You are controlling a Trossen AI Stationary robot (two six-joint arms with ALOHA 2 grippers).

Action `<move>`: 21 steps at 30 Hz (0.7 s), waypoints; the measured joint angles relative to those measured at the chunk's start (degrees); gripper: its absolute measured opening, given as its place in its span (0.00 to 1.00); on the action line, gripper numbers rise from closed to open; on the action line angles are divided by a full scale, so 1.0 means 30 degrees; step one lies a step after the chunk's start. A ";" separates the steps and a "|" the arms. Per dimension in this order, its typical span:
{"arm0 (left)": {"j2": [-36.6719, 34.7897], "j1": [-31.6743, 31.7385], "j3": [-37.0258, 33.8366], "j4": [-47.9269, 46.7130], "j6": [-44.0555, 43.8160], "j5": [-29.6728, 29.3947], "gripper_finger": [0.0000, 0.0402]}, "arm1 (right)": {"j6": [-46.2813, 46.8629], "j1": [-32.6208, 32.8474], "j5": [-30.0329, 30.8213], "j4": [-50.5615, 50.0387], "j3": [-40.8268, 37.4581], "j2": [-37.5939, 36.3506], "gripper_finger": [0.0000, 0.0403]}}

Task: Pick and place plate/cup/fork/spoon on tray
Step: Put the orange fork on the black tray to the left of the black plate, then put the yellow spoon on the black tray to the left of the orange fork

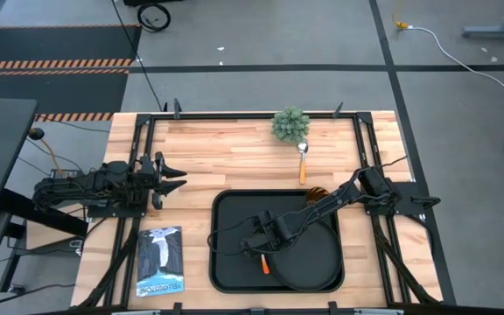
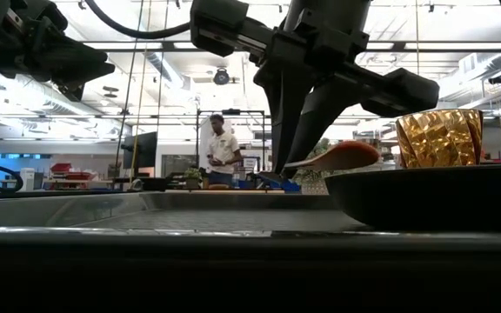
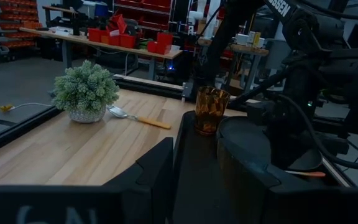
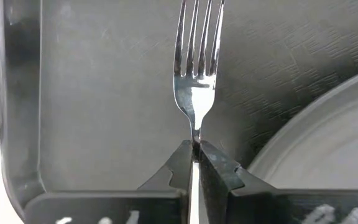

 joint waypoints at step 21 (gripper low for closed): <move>0.0000 0.0003 0.0000 0.0127 -0.0035 0.0000 0.33 | -0.0890 -0.0231 0.0186 0.0024 -0.0007 -0.0096 0.20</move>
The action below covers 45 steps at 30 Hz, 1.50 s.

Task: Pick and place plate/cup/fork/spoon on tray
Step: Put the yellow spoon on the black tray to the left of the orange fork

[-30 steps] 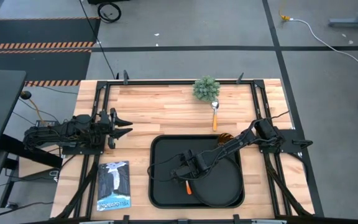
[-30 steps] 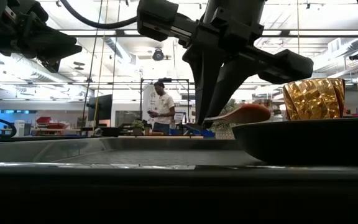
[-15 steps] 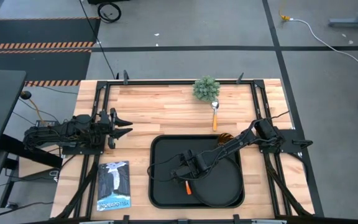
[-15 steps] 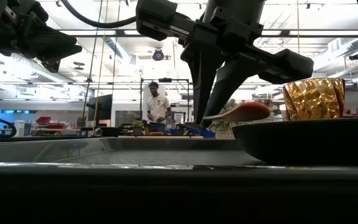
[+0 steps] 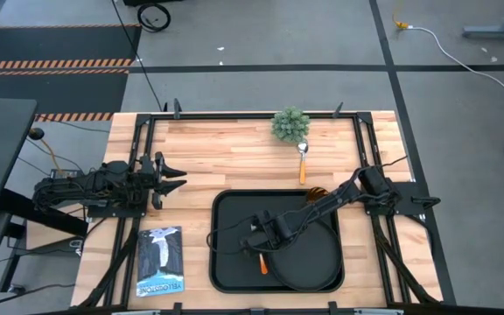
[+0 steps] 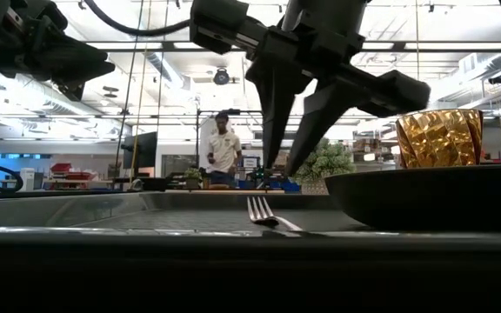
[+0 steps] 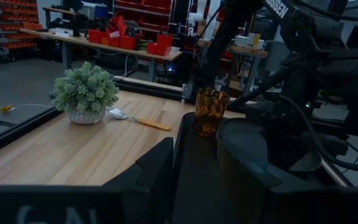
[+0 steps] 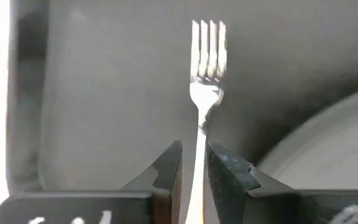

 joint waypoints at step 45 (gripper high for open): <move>0.0000 -0.0004 0.0007 0.0419 -0.0139 -0.0816 0.33 | -1.4988 -0.6649 0.6196 -0.8049 -0.3282 -1.0401 0.03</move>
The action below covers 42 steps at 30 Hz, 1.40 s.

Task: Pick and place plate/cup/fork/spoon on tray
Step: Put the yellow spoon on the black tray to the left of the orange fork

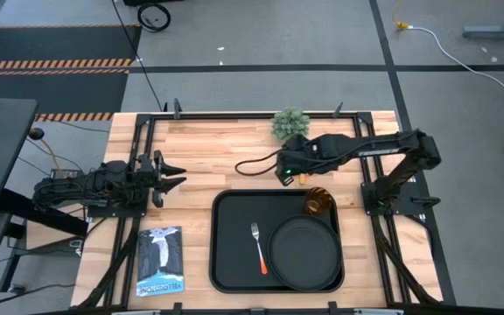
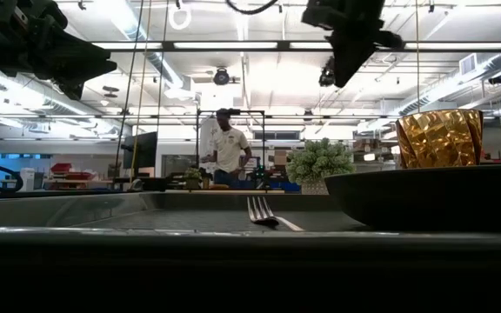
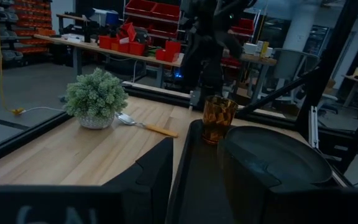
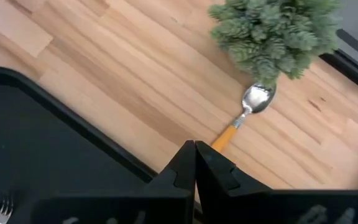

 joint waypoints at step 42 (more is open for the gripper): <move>0.0000 0.0001 0.0000 -0.0117 -0.0003 0.0000 0.33 | 0.0318 -0.6226 -0.2368 -0.0659 -0.4891 -0.6230 0.25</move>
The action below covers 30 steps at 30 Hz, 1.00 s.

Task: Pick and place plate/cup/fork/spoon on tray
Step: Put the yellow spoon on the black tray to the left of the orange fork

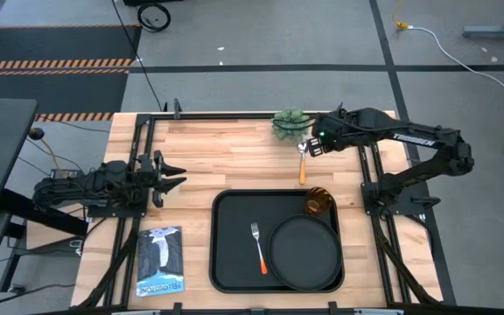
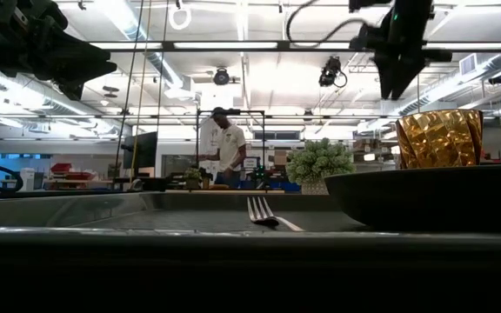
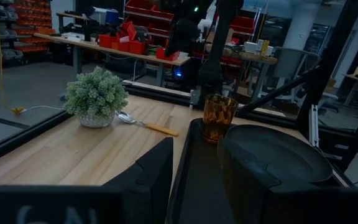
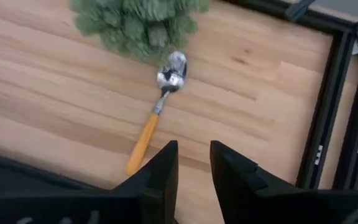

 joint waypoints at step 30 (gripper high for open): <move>0.0000 -0.0003 0.0000 0.0007 -0.0030 0.0071 0.33 | -0.1022 -0.0875 -0.0641 0.9092 -0.3128 0.9613 0.46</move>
